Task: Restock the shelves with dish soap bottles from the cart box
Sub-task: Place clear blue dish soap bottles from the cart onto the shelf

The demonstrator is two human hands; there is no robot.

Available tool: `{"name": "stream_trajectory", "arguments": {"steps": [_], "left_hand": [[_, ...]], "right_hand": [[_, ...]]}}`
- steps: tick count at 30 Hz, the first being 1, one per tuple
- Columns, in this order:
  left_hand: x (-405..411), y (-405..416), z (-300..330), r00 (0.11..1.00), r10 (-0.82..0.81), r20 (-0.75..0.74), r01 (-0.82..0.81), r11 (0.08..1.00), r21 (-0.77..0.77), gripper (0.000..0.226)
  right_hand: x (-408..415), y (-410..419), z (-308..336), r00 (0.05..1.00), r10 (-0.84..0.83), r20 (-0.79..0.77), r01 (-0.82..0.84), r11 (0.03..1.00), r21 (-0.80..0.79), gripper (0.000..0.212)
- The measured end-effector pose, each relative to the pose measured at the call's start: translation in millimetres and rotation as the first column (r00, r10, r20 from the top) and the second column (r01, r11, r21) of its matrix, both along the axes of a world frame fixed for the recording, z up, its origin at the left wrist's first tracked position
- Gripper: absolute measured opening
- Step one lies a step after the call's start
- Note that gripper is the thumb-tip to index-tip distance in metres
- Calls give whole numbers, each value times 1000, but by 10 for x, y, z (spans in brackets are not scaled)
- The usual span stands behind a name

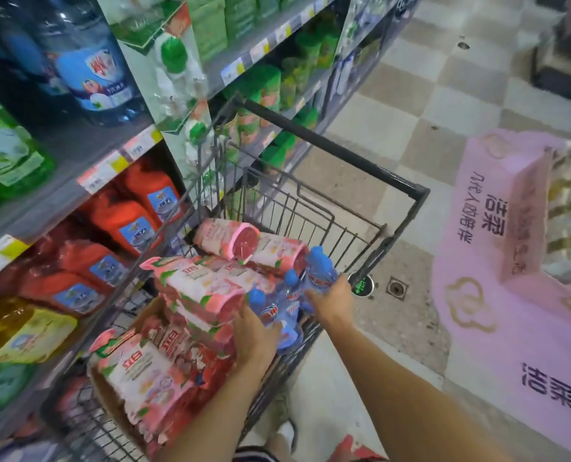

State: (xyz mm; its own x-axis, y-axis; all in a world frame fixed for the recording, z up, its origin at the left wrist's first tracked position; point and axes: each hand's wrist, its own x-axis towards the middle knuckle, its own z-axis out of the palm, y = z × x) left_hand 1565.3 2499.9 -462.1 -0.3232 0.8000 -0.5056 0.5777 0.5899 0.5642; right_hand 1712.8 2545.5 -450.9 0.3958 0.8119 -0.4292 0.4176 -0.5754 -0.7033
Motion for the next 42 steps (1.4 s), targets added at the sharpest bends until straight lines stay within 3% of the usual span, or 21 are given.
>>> {"name": "stream_trajectory", "arguments": {"steps": [4, 8, 11, 19, 23, 27, 33, 42], "left_hand": [[-26, 21, -167, 990, 78, 115, -80, 997, 13, 79], [-43, 33, -217, 981, 121, 151, -127, 992, 29, 68], [-61, 30, -249, 973, 119, 199, -131, 990, 46, 64], [-68, -161, -107, 932, 80, 353, -141, 978, 152, 56], [-204, -227, 22, 906, 40, 422, -142, 967, 213, 64], [-372, -224, 272, 899, 23, 437, -176, 933, 313, 60], [-519, -411, 748, 893, -1, 450, -218, 874, 434, 62], [-790, -1376, 1271, 934, 57, 352, -257, 791, 556, 56]], "right_hand": [[58, 131, -117, 999, 13, 37, -13, 1000, -7, 60], [114, 234, -167, 987, 81, 139, -72, 995, -68, 58], [147, 240, -152, 984, 130, 119, -121, 989, -82, 55], [223, -176, 92, 973, 189, 133, -211, 961, 178, 57], [312, -251, 327, 968, 249, 13, -243, 931, 274, 48], [385, -200, 569, 946, 293, -140, -239, 919, 314, 54], [231, -250, 852, 808, 446, -384, -313, 878, 362, 55], [-204, -817, 1116, 681, 614, -399, -450, 780, 434, 64]]}}
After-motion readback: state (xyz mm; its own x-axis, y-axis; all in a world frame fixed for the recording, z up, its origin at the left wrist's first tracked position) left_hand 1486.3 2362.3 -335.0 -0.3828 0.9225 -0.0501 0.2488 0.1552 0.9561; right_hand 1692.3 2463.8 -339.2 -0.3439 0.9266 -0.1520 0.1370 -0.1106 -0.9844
